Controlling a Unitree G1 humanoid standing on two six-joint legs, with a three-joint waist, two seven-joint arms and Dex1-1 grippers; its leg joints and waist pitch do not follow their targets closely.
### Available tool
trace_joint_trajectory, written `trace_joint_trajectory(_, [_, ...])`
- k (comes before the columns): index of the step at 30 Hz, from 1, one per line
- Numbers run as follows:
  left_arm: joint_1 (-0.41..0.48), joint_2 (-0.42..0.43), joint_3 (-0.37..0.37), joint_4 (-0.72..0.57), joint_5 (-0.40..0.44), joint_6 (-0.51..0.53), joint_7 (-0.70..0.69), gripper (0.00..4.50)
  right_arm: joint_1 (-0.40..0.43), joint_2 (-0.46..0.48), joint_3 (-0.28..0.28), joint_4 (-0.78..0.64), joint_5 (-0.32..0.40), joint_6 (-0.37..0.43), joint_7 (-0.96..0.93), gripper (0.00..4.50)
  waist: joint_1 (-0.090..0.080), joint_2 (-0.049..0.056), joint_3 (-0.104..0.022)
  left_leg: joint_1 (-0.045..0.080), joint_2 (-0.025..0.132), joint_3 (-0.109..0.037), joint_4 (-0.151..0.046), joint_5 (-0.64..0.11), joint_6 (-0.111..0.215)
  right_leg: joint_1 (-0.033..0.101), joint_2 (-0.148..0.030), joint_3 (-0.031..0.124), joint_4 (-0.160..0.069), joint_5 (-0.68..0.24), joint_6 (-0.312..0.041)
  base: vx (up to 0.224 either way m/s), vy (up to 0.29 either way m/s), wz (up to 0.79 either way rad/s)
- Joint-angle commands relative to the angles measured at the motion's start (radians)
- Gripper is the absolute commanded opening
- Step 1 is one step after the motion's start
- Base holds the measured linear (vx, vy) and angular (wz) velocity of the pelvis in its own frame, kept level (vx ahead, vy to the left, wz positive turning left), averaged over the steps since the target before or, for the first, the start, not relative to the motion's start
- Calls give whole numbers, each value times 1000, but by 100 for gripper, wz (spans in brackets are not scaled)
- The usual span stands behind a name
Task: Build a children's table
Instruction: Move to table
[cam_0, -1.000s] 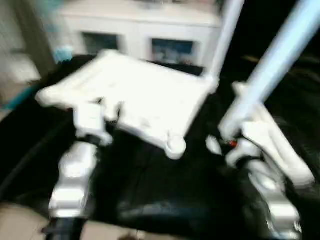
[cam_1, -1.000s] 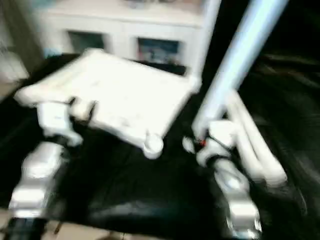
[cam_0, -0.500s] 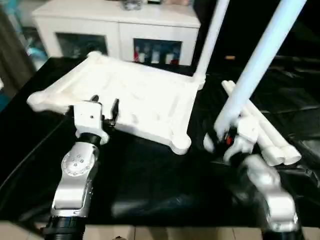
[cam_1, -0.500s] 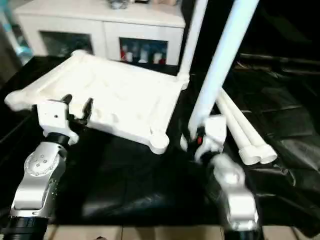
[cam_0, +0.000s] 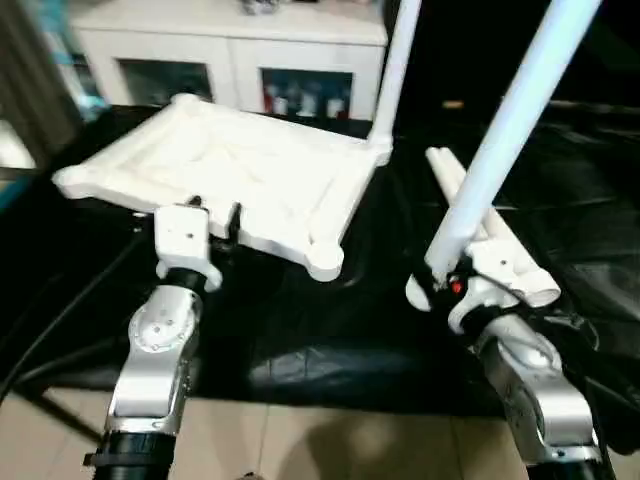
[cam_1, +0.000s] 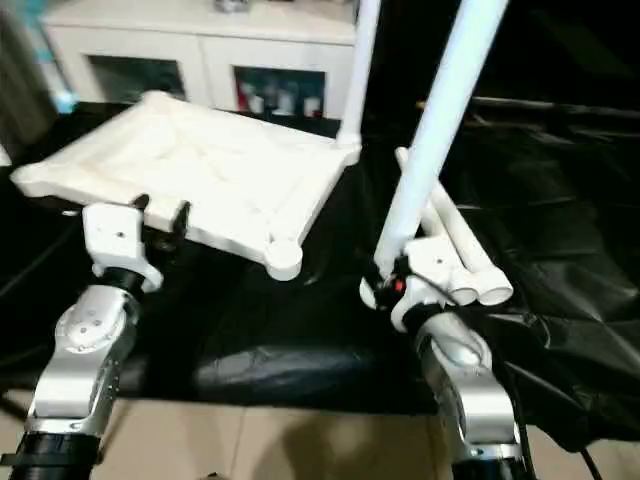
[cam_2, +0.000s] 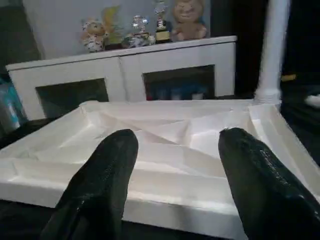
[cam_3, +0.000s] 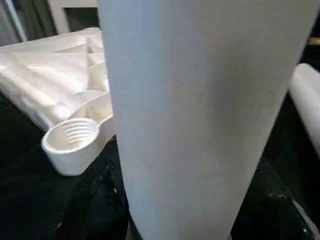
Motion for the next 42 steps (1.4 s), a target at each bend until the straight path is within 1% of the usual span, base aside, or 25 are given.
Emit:
trace_joint_trajectory(1, [-10, 9, -5, -1, -8, -2, -18, 302, -7, 5, 18, -27, -4, 4, 13, 195, 6, -6, -28, -14, 65, -62, -67, -294, 41, 83, -188, 27, -163, -831, 0, -51, -70, 39])
trace_joint_trajectory(2, [-11, 10, -5, -1, -11, -1, -21, 302, -8, 12, 15, -27, -1, 2, 11, 195, 6, -6, -28, -14, 65, -62, -67, -294, 41, 83, -188, 27, -163, -831, 0, -17, -52, 48])
trace_joint_trajectory(4, [-13, 11, -4, 0, -13, -1, -23, 302, -9, 18, 12, -27, 2, -1, 8, 195, -6, 13, -15, 23, 68, -42, -18, -336, 28, 110, -206, -60, -230, -950, 15, -5, -38, 51])
trace_joint_trajectory(6, [-16, 15, -3, 4, -13, -1, -33, 302, -12, 27, -2, -26, 19, 7, -1, 195, -47, 50, 5, 125, 130, -54, -75, -622, -44, 40, -93, -112, -196, -745, 18, -20, 4, 43])
trace_joint_trajectory(7, [-17, 17, -4, 4, -11, 0, -36, 302, -12, 26, -2, -25, 21, 7, 2, 195, -37, 71, -11, 90, 215, -94, -217, -901, -80, 93, -34, -39, 25, -336, -27, 0, 0, 0])
trace_joint_trajectory(9, [-18, 19, -5, 6, -10, 1, -38, 302, -12, 22, 2, -22, 20, 3, 5, 195, -51, 42, -8, 140, 201, -101, -210, -895, -47, 21, -40, 26, 41, -155, -34, 77, 3, 7])
trace_joint_trajectory(10, [-18, 21, -6, 6, -11, 0, -39, 302, -12, 21, 3, -21, 18, 0, 6, 195, -60, 22, -14, 133, 149, -83, -187, -798, -29, 33, -59, 55, -14, -218, -47, 104, -27, 7])
trace_joint_trajectory(11, [-18, 23, -7, 8, -12, 0, -41, 302, -13, 21, 4, -20, 18, -1, 5, 195, -36, 5, -16, 52, 66, -13, -119, -560, 4, 98, -117, 112, -106, -351, -94, 119, -51, -2])
trace_joint_trajectory(12, [-20, 25, -7, 10, -13, 0, -43, 302, -14, 23, 3, -19, 17, -3, 3, 195, -17, -14, -26, 10, 37, 3, -58, -366, 42, 152, -150, 150, -140, -462, -95, 119, -51, -2])
trace_joint_trajectory(13, [-21, 26, -7, 12, -14, 0, -44, 302, -15, 24, 2, -18, 17, -4, 2, 195, 10, -25, -49, -29, 42, -12, 18, -103, 112, 193, -196, 193, -161, -537, -134, 136, -41, 4])
trace_joint_trajectory(15, [-23, 27, -6, 15, -15, -2, -46, 302, -16, 25, 1, -18, 14, -7, 0, 195, 24, -11, -63, -91, 34, -25, 31, 63, 145, 223, -152, 169, -136, -287, -181, 151, -9, 11])
trace_joint_trajectory(16, [-24, 28, -7, 18, -18, -2, -51, 302, -15, 26, -1, -19, 7, -8, -4, 195, 14, 19, -76, -86, 42, -25, -28, 189, 155, 213, -79, 100, -103, -91, -163, 174, 9, 10])
trace_joint_trajectory(17, [-24, 28, -8, 20, -19, -2, -54, 302, -15, 27, -3, -18, 8, -7, -5, 195, -16, 55, -82, 6, 66, -68, -70, 330, 258, 145, 24, 24, -37, 26, -62, 230, 26, 2])
trace_joint_trajectory(18, [-24, 29, -9, 22, -20, -3, -57, 302, -15, 29, -5, -17, 11, -6, -6, 195, -57, 75, -100, 131, 125, -147, -65, 437, 390, 36, 43, 4, 44, -30, -3, 230, 26, 2])
trace_joint_trajectory(19, [-24, 29, -10, 24, -20, -4, -59, 302, -14, 28, -5, -18, 12, -7, -7, 195, -67, 61, -111, 211, 235, -193, -42, 697, 457, -100, -27, 57, 130, -175, 95, 228, -3, -12])
trace_joint_trajectory(20, [-25, 28, -11, 26, -21, -3, -62, 302, -14, 27, -5, -19, 12, -8, -8, 195, -67, 61, -111, 211, 235, -193, -42, 697, 457, -100, -27, 57, 130, -175, 95, 162, -18, -36])
trace_joint_trajectory(22, [-26, 28, -13, 29, -23, -4, -68, 302, -12, 28, -6, -23, 16, -8, -9, 195, -45, 27, -73, 123, 184, -49, -112, 375, 286, -100, -39, 65, 117, 35, 74, 142, -18, -42])
trace_joint_trajectory(23, [-27, 27, -14, 31, -23, -4, -68, 302, -11, 28, -7, -24, 18, -8, -9, 195, -43, -12, -55, 113, 121, 37, -120, 25, 219, -68, -45, 76, 16, 123, -43, 99, -93, -40])
trace_joint_trajectory(24, [-24, 25, -14, 33, -36, -12, -78, 302, -10, 28, -4, -26, 15, -10, -9, 195, -22, -61, -60, 38, 28, 32, -76, -93, 208, 18, -55, 120, -32, 92, -9, 99, -93, -40])
trace_joint_trajectory(25, [-20, 28, -16, 34, -35, -29, -76, 302, -9, 29, -3, -28, 10, -12, -8, 195, 21, -51, -71, 29, -28, 18, 54, -159, 148, 66, -175, 230, -118, -261, -26, 110, -100, -7])
trace_joint_trajectory(27, [-17, 33, -21, 38, -40, -35, -88, 302, -8, 32, -2, -31, 6, -13, -8, 195, 15, -42, -81, -47, -14, -44, 68, 60, 68, 128, -166, 219, -65, -54, -91, 128, -67, 5])
trace_joint_trajectory(29, [-15, 43, -26, 52, -48, -50, -127, 302, -6, 31, 4, -37, 8, -16, -9, 195, -3, -7, -61, -42, 15, -58, -33, 314, -14, 61, -90, 121, -22, 531, -92, 84, -43, -6])
trace_joint_trajectory(30, [-12, 46, -26, 56, -63, -72, -157, 302, -6, 30, 5, -41, 10, -17, -8, 195, -7, 12, -64, -33, 25, -55, -61, 335, -10, 49, -66, 97, -22, 544, -75, 65, -21, -6])
trace_joint_trajectory(33, [-31, 93, -44, 109, -122, -30, -318, 302, -14, 18, -1, -46, 28, -18, 17, 195, -16, 28, -72, -11, 106, -66, -71, 107, 21, 35, -72, 115, -25, 245, -151, 0, 0, 0])
trace_joint_trajectory(42, [-192, 311, -168, 298, -145, -14, -802, 375, -79, -70, -38, 12, 91, 6, 160, 195, -2, 20, -48, 8, 102, -18, -110, -188, -27, 27, -92, 128, -74, -202, -170, 0, 0, 0])
